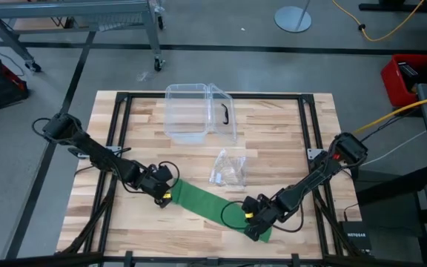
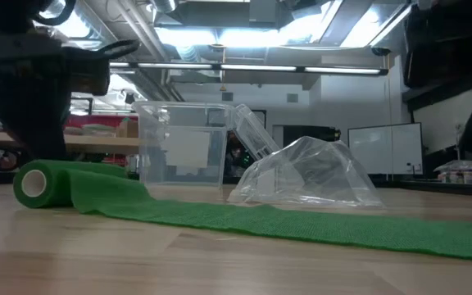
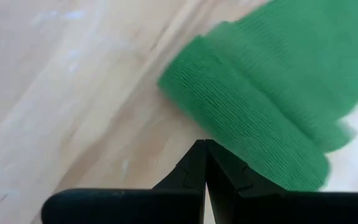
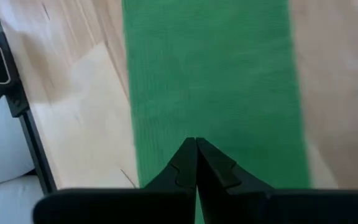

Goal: Roll bandage
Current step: Roll the green bandage

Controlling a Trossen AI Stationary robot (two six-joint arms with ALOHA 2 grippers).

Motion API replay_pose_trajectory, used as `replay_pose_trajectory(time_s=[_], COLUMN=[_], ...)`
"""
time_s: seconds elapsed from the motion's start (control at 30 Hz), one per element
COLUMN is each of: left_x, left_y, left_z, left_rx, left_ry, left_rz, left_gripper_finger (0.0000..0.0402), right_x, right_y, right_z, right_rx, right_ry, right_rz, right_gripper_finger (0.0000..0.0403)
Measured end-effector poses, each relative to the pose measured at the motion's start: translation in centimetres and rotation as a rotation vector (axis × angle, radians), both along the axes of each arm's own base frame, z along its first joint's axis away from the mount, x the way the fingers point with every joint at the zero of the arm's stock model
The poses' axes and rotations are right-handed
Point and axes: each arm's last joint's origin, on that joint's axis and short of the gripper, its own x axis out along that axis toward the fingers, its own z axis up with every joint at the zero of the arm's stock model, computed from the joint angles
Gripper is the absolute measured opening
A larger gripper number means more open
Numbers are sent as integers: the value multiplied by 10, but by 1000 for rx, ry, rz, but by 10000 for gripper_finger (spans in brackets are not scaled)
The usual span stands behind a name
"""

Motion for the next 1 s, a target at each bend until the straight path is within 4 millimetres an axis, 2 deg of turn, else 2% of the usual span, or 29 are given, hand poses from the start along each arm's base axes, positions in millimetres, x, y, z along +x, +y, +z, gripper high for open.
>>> replay_pose_trajectory(time_s=[0.1,0.3,0.73,1.0], left_x=[-2,-2,-2,3], left_y=[1,1,1,-2], left_z=[-1,-1,-1,2], left_rx=[7,6,5,-26], left_ry=[25,27,25,-36], left_rz=[16,20,20,14], left_gripper_finger=[0,0,0,0], right_x=[2,2,-32,-34], right_y=[2,2,25,27], right_z=[-8,-12,-17,-18], right_rx=[-1,14,12,8], right_ry=[11,47,177,165], right_rz=[-6,-31,-82,-116], right_gripper_finger=[5,5,5,5])
